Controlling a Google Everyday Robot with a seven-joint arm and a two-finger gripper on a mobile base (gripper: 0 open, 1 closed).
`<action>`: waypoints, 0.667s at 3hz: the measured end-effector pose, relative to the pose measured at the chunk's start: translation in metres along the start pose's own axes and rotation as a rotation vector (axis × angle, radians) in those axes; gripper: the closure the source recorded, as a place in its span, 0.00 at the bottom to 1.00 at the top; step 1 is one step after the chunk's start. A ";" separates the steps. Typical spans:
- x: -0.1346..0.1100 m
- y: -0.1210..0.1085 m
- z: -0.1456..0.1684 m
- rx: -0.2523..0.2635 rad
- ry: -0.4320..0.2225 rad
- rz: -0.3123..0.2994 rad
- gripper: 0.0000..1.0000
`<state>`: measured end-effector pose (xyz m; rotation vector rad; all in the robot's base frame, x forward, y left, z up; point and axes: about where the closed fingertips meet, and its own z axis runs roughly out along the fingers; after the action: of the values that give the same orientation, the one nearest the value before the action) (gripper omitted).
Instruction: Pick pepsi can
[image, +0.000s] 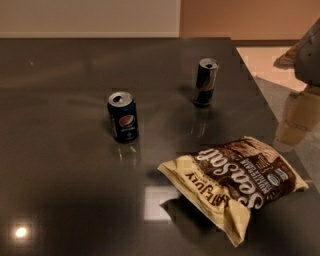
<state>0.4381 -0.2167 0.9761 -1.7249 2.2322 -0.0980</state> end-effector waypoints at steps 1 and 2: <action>0.000 0.000 0.000 0.000 0.000 0.000 0.00; -0.004 0.000 -0.002 -0.003 0.000 -0.003 0.00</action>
Offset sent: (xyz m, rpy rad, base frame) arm 0.0009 0.0061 0.0000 -0.0014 0.0319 0.0103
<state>0.4388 -0.2136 0.9784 -1.7299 2.2305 -0.0953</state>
